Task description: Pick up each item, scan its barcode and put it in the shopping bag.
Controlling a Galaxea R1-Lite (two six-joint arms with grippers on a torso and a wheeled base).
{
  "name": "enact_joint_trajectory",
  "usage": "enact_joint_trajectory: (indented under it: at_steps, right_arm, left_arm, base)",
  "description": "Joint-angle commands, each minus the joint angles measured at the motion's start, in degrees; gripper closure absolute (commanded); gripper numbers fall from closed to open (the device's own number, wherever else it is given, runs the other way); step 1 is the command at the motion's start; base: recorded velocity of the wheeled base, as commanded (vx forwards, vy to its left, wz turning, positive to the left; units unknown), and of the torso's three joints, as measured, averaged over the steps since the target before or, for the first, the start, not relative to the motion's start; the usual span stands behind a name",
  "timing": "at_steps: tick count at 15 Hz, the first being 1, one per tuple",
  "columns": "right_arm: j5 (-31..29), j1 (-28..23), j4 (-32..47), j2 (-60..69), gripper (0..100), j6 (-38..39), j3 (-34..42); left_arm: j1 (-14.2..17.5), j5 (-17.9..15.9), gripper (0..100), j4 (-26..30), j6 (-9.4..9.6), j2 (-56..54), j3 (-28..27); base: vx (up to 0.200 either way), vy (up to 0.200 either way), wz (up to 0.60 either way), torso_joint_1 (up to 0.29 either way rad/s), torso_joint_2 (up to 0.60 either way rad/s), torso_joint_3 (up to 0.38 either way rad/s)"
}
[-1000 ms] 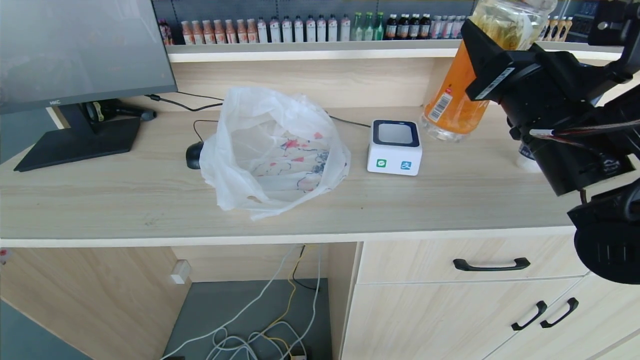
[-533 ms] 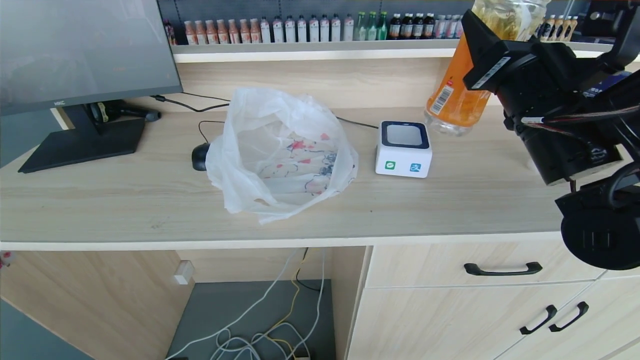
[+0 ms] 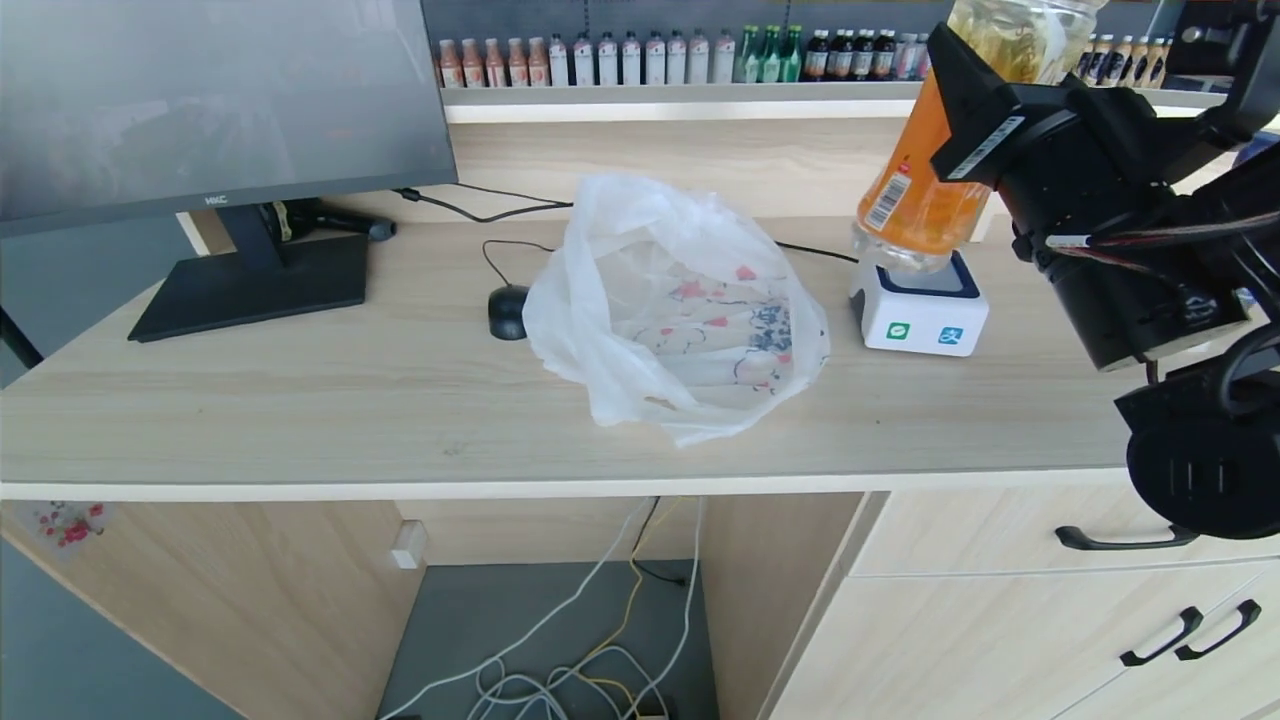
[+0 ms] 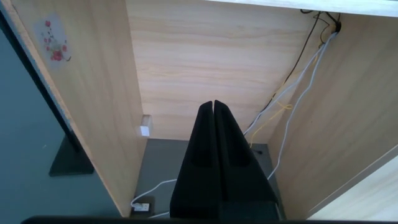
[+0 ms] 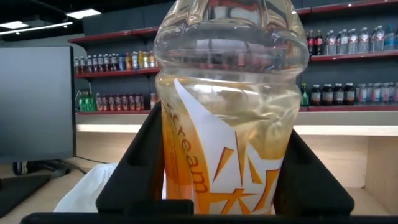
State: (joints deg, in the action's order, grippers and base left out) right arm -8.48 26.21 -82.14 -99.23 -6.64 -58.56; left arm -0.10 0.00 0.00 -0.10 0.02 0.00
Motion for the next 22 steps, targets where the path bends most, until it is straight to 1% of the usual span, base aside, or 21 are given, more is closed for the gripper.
enact_joint_trajectory:
  at_steps: [1,7,10,12,14,15,16,17,18,20,22]
  right_arm:
    - [0.05,-0.19,0.23,-0.08,100,-0.04,0.12]
    - [0.14,0.07,3.04,-0.17,100,-0.04,0.12]
    - [0.40,0.07,9.28,0.44,100,-0.04,-1.55]
    - [0.40,0.07,14.55,0.09,100,-0.04,-4.81]
    - [0.75,-0.02,17.54,-0.96,100,-0.04,-6.12]
    - [3.47,0.25,21.41,-2.90,100,-0.04,-9.82]
    - [5.06,0.60,22.90,-3.78,100,-0.04,-12.19]
    - [5.50,0.95,25.10,-5.27,100,-0.04,-15.70]
    - [5.67,0.95,28.44,-7.82,100,-0.04,-22.21]
    - [5.76,1.92,32.31,-10.54,100,-0.04,-27.83]
    - [5.85,3.85,33.62,-13.09,100,-0.04,-30.82]
  left_arm:
    - [0.01,0.00,100,0.00,0.01,-0.02,0.00]
    - [0.01,0.00,100,0.00,0.01,-0.02,0.00]
    - [0.01,0.00,100,0.00,0.01,-0.02,0.00]
    - [0.01,0.00,100,0.00,0.01,-0.02,0.00]
    - [0.01,0.00,100,0.00,0.01,-0.02,0.00]
    - [0.01,0.00,100,0.00,0.01,-0.02,0.00]
    - [0.01,0.00,100,0.00,0.01,-0.02,0.00]
    - [0.01,0.00,100,0.00,0.01,-0.02,0.00]
    - [0.01,0.00,100,0.00,0.01,-0.02,0.00]
    - [0.01,0.00,100,0.00,0.01,-0.02,0.00]
    - [0.01,0.00,100,0.00,0.01,-0.02,0.00]
  base:
    - [0.000,0.000,0.00,0.000,0.00,0.000]
    - [0.000,0.000,0.00,0.000,0.00,0.000]
    - [0.000,0.000,0.00,0.000,0.00,0.000]
    - [0.000,0.000,0.00,0.000,0.00,0.000]
    - [0.000,0.000,0.00,0.000,0.00,0.000]
    - [0.000,0.000,0.00,0.000,0.00,0.000]
    - [0.000,0.000,0.00,0.000,0.00,0.000]
    - [0.000,0.000,0.00,0.000,0.00,0.000]
    - [0.000,0.000,0.00,0.000,0.00,0.000]
    - [0.000,0.000,0.00,0.000,0.00,0.000]
    - [0.000,0.000,0.00,0.000,0.00,0.000]
